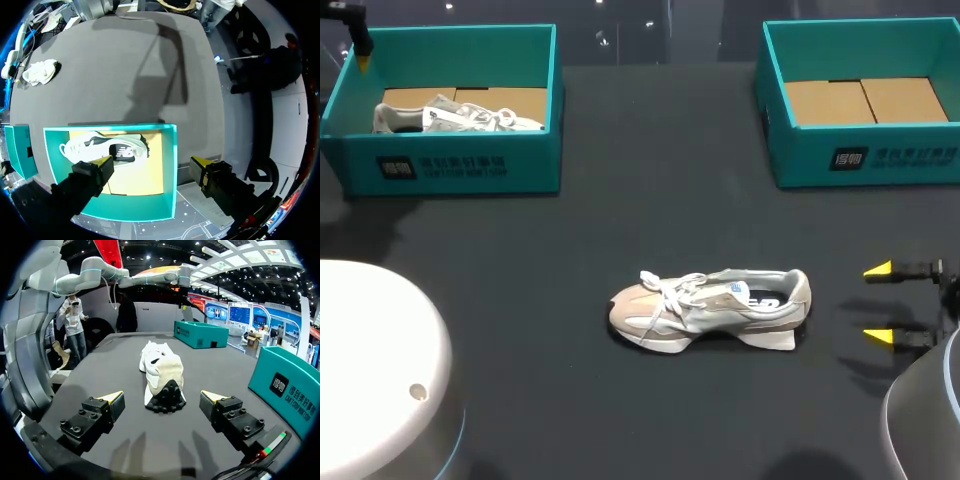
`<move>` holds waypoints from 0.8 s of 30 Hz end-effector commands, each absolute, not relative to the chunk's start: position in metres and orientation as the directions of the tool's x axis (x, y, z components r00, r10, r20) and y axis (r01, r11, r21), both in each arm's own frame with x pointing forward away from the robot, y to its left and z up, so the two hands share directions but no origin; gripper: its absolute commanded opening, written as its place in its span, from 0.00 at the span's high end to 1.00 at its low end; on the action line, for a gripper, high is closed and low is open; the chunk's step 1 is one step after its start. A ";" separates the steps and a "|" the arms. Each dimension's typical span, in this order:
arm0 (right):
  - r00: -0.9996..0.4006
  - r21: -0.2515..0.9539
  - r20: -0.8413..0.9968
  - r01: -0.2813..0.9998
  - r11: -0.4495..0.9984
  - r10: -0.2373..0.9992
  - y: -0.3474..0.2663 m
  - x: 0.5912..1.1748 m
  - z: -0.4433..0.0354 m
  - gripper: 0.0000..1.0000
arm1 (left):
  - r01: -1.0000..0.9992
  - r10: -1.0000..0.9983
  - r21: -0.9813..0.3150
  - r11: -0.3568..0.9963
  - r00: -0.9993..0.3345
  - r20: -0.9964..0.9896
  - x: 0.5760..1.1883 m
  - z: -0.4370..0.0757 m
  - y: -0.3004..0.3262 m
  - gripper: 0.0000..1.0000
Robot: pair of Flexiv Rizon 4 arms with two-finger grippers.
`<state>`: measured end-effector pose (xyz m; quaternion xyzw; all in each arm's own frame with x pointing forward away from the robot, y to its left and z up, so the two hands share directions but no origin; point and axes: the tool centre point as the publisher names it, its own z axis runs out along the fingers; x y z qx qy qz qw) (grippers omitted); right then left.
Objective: Take the shoe out of the shoebox, open the shoe tongue, remove and reinsert the insole, then place the shoe into the shoebox
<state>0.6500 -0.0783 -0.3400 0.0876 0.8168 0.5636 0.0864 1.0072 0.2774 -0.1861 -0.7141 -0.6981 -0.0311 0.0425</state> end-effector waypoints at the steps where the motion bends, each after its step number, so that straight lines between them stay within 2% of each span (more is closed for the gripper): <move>1: -0.970 0.944 -0.033 0.048 0.327 0.239 -0.077 0.661 -0.352 0.00 | 1.000 0.994 -0.015 -0.023 0.025 0.104 1.006 -0.186 0.278 0.00; 24: -0.974 0.953 -0.039 0.031 0.302 0.221 -0.078 0.666 -0.356 0.00 | 1.000 0.994 -0.015 -0.023 0.025 0.104 1.006 -0.186 0.278 0.00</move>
